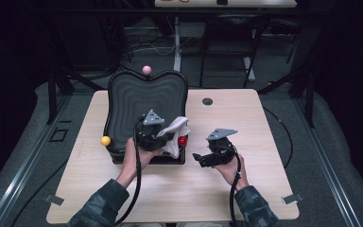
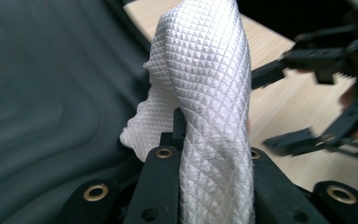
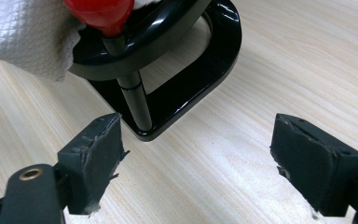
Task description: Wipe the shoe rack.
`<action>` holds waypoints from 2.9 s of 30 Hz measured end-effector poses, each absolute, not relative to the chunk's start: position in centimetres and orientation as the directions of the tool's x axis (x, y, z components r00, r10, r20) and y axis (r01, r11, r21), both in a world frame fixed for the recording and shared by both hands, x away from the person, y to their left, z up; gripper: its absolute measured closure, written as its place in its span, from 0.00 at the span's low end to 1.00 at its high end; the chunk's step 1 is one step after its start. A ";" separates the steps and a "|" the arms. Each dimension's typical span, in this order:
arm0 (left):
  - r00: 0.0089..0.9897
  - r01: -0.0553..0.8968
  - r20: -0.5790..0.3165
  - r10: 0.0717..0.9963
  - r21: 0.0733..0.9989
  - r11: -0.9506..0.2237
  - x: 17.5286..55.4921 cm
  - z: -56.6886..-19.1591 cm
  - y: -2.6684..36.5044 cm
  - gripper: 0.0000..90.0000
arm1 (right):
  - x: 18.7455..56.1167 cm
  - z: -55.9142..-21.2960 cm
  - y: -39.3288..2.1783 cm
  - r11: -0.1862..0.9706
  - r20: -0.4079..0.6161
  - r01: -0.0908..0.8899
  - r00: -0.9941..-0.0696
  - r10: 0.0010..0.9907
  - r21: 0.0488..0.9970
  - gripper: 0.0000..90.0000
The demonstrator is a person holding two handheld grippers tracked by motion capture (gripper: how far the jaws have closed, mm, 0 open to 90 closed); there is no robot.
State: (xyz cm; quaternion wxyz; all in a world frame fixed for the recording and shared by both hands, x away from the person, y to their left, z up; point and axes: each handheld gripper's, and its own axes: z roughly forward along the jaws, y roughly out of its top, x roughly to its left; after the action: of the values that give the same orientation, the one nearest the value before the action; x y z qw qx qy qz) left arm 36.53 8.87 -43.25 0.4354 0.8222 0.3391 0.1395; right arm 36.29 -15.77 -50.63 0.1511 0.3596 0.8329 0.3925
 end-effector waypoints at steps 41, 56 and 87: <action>0.615 0.502 -0.050 0.787 0.794 -0.342 35.7 -44.6 17.3 0.94 | 34.7 -48.4 -11.3 0.404 -0.039 0.370 -0.696 0.717 0.836 0.34; 0.598 0.501 -0.039 0.801 0.798 -0.335 35.5 -44.0 18.9 0.94 | 35.2 -48.4 -9.4 0.401 -0.077 0.348 -0.667 0.741 0.848 0.67; 0.650 0.449 -0.013 0.760 0.814 -0.370 36.0 -42.8 17.0 0.94 | 34.2 -47.9 -10.8 0.399 -0.029 0.319 -0.749 0.662 0.859 0.38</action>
State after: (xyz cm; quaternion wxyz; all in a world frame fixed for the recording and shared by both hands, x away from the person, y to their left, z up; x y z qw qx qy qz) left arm 35.95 17.01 -42.79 0.4182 0.8063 0.3747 0.1862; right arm 34.22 -10.78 -47.94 0.1872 0.3011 0.8152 0.4580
